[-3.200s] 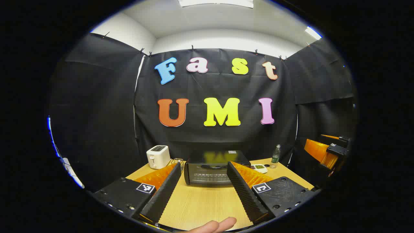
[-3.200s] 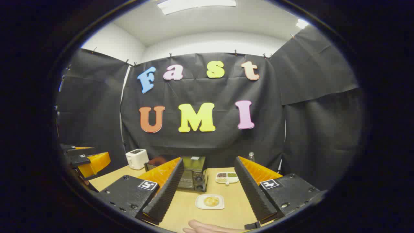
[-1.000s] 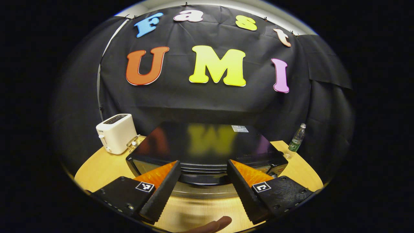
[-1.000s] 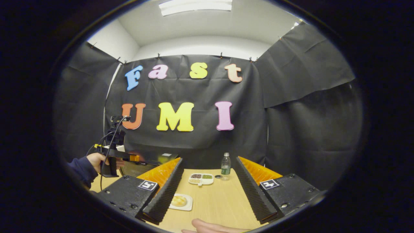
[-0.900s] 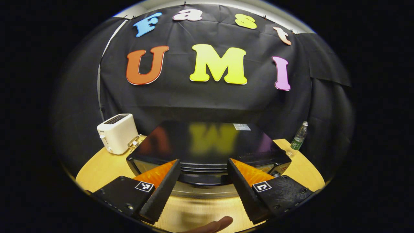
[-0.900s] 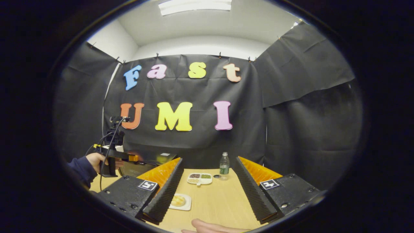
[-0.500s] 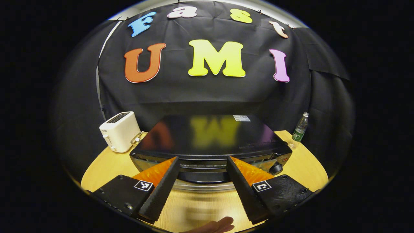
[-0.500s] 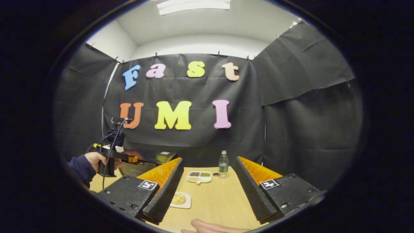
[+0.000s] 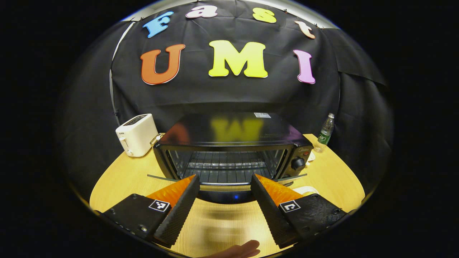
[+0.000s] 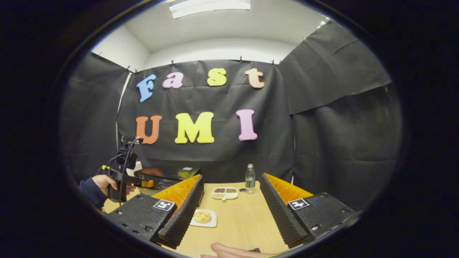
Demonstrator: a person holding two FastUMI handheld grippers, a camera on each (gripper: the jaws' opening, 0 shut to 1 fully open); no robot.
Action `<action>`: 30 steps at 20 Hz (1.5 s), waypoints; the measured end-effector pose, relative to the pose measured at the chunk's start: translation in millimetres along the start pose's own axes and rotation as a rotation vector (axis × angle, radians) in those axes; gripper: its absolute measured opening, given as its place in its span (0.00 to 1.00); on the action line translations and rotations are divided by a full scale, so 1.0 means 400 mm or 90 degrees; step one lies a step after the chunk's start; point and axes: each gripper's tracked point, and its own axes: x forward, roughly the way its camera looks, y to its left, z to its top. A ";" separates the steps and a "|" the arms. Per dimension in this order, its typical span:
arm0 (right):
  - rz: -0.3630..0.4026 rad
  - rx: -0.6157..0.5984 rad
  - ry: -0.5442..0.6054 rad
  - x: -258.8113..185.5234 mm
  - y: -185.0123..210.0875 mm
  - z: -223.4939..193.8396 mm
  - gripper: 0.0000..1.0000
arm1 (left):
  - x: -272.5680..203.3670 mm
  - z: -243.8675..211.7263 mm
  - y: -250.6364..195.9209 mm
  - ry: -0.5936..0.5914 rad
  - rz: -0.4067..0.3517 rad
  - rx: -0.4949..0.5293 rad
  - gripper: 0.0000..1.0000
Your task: Open the electric oven with the left hand, put the food in, and close the electric oven.
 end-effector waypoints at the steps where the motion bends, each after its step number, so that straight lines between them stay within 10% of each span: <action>1: 0.000 0.001 0.002 -0.003 0.002 -0.002 0.96 | -0.012 -0.014 -0.001 -0.002 0.001 0.001 0.95; 30: 0.011 0.002 0.008 -0.007 0.053 0.009 0.96 | -0.067 -0.357 -0.015 -0.004 -0.013 -0.033 0.93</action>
